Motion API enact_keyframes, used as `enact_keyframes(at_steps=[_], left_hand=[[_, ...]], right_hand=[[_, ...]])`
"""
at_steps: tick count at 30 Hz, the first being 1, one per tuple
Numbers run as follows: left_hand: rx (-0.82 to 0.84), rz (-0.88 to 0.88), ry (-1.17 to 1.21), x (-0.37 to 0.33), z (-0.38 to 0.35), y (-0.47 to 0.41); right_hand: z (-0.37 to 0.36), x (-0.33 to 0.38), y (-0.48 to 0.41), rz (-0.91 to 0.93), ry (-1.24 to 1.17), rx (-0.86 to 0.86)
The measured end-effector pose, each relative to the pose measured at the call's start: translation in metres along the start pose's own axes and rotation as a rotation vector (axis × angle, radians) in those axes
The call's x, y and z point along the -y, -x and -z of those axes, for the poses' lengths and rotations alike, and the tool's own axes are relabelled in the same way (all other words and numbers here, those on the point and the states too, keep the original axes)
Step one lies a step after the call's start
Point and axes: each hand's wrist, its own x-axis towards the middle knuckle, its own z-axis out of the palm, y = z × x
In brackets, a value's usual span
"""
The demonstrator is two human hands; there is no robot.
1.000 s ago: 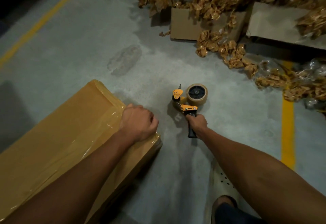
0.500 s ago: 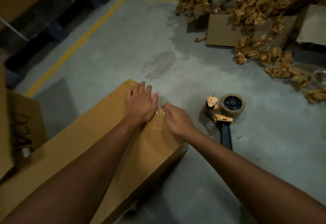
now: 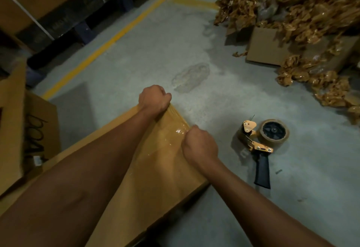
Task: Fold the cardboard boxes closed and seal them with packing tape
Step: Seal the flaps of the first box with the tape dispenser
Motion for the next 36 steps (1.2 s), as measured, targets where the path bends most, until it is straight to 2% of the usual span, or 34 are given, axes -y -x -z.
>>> enact_keyframes(at_steps=[4,6,8,11,16,18,22,26,29,31,33,35,36], left_hand=[[-0.066,-0.027,0.023,0.003,-0.005,-0.001],[-0.036,-0.084,0.047,0.014,0.000,-0.004],[0.042,-0.153,0.055,0.025,0.008,-0.003],[0.084,-0.202,-0.047,0.032,0.011,0.012],[-0.021,-0.070,-0.241,0.054,0.012,0.052],[-0.018,-0.075,-0.302,0.070,0.019,0.070],[0.078,-0.232,-0.254,0.057,0.026,0.098],[0.168,-0.286,-0.171,0.016,0.021,0.124],[0.216,-0.250,-0.176,0.001,0.014,0.160],[0.159,-0.180,-0.202,0.004,0.012,0.187],[0.099,-0.028,-0.187,0.015,0.012,0.210],[0.041,0.180,-0.129,0.027,0.016,0.230],[0.026,0.292,-0.060,0.032,0.019,0.238]], right_hand=[[-0.008,0.012,-0.024,0.225,-0.044,-0.013],[-0.012,0.012,-0.039,0.270,-0.120,0.042],[-0.013,0.013,-0.053,0.284,-0.075,0.102],[-0.012,0.015,-0.066,0.177,-0.041,0.077],[-0.016,0.021,-0.060,0.035,-0.025,0.036],[-0.011,0.019,-0.057,-0.031,-0.050,0.013],[0.017,-0.015,-0.041,-0.188,-0.140,-0.116],[0.035,-0.045,-0.008,-0.478,-0.291,-0.328],[0.022,-0.043,0.021,-0.716,-0.542,-0.362],[0.004,-0.033,0.045,-0.761,-0.714,-0.275],[-0.008,-0.022,0.067,-0.789,-0.895,-0.150],[-0.007,-0.018,0.077,-0.819,-0.865,-0.079],[-0.004,-0.018,0.078,-0.819,-0.712,-0.068]])
